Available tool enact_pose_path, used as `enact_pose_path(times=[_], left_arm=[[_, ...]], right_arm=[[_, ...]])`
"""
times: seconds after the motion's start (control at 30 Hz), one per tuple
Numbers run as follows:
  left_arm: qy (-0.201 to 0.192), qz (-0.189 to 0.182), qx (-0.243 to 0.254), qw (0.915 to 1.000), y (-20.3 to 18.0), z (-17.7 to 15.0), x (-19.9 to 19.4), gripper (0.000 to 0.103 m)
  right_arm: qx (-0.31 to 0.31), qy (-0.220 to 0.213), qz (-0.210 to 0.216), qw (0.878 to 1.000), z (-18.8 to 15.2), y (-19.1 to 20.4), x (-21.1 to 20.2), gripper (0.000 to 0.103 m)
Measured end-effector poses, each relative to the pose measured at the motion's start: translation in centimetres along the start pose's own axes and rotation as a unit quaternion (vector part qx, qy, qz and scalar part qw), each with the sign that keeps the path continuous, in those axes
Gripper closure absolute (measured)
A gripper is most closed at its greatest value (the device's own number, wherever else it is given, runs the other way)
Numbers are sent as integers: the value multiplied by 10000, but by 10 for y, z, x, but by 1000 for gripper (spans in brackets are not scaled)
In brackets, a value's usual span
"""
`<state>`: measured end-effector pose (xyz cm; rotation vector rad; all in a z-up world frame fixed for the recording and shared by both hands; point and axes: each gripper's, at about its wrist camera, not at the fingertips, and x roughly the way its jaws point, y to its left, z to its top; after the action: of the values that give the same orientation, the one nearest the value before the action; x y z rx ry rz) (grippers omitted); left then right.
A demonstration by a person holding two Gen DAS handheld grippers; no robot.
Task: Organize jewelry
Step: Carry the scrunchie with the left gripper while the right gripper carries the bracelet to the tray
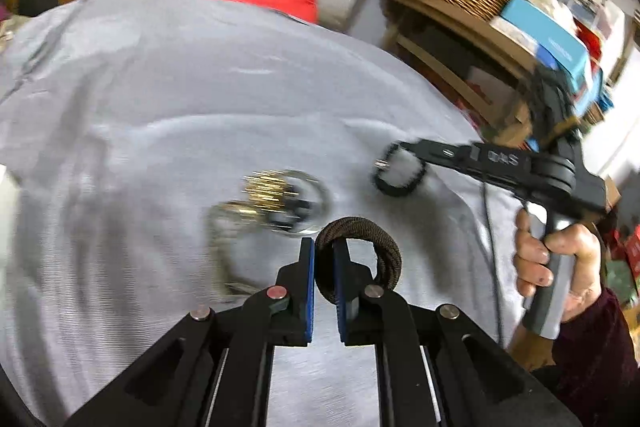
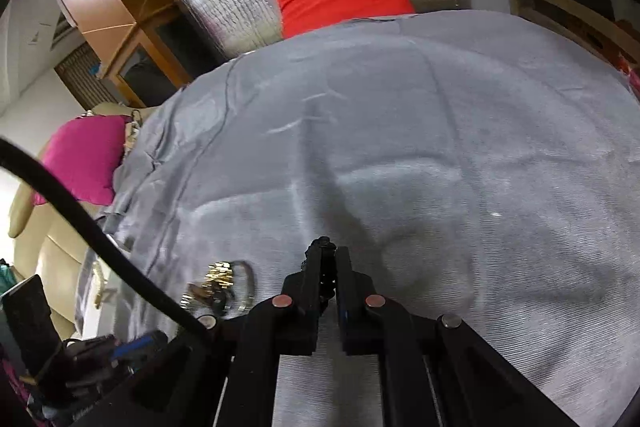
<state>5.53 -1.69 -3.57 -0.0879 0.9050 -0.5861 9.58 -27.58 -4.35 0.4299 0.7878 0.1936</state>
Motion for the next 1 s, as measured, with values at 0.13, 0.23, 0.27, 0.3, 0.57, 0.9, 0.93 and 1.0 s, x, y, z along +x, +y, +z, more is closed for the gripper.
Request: enact_pose_path(times=[0.13,0.23,0.27,0.3,0.57,0.9,0.93,1.0], left_arm=[[-144,410,-283,9987,33,-1,-19,94],[-179,642,-277,9974,41,-4,-27,94],[-165,670,-281,9972,43,-4,-29,94],[-126,696,-288,9971,46,-6,-30,94],[-95,862,-403,9954,56,-8,-33,94],[-348,1201,-350,9915,59,-8,-51,94],[-387,1223,-362,9911,61,-8,-54,94],[-443,1278,-386,9901,63,-9,-59,94]], right_arm=[[-106,-35,76,9999,-1,19,1,96],[-203,-25,104,9997,-1,31,1,96],[-246,5,76,9997,-2,34,2,96],[-281,55,46,9996,-4,37,4,96],[-278,242,-189,9991,-11,28,11,96],[-336,-123,271,9990,-7,52,-21,96],[-364,-132,306,9988,-7,57,-22,96],[-432,-170,380,9982,-7,69,-24,96]])
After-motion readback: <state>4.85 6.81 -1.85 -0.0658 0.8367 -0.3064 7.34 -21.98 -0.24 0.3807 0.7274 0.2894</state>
